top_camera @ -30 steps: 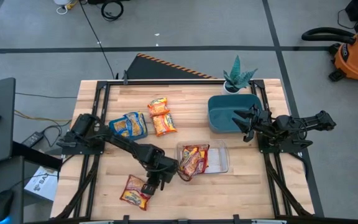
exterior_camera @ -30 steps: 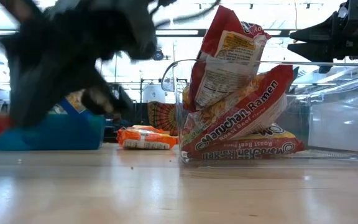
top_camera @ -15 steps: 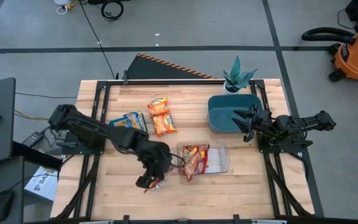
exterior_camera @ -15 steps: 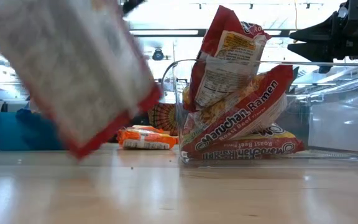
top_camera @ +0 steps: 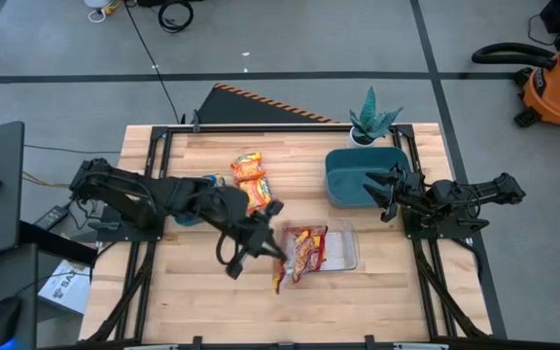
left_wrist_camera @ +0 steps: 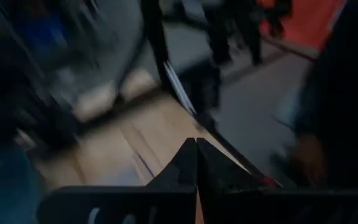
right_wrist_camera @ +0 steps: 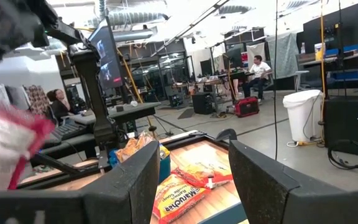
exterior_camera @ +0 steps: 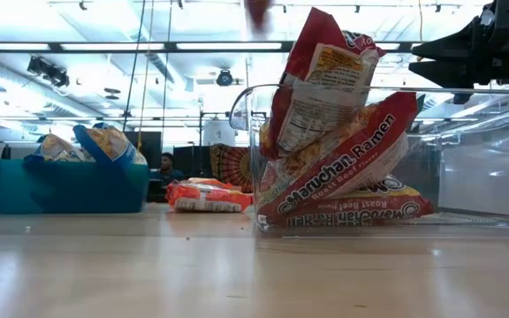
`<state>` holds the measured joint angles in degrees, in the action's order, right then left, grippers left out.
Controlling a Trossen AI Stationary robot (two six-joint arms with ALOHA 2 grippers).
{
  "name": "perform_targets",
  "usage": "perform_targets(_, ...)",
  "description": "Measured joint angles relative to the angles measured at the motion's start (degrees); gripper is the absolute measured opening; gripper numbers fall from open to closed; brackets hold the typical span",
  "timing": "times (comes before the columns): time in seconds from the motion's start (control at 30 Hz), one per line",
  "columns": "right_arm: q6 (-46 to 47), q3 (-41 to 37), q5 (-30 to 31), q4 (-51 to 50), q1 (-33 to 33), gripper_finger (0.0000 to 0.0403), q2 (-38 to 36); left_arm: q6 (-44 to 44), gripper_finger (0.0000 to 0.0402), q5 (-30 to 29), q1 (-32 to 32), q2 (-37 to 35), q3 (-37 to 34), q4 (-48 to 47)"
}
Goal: Sort Maruchan noodles
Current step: Put the red noodle pack into the transparent bin
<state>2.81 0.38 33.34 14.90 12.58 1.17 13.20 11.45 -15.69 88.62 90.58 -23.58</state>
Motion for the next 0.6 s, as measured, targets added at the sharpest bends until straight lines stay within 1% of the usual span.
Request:
perform_targets(0.17, 0.0, 0.0, 0.0, 0.0, 0.0, 0.0199, 0.0, 5.8, 0.0001, -2.5, 3.4, 1.1, 0.0, 12.5)
perform_targets(0.37, 0.0, 0.0, 0.0, 0.0, 0.0, 0.0199, 0.0, 5.5, 0.0001, -2.6, 8.2, 7.5, -0.2, 21.3)
perform_targets(0.53, 0.0, 0.0, 0.0, 0.0, 0.0, 0.0199, 0.0, 5.4, 0.0001, 0.9, 11.6, 13.2, -0.3, 28.2)
perform_targets(0.6, 0.0, 0.0, 0.0, 0.0, 0.0, 0.0199, 0.0, 3.7, 0.0, 4.0, 13.0, 15.2, -0.3, 31.2)
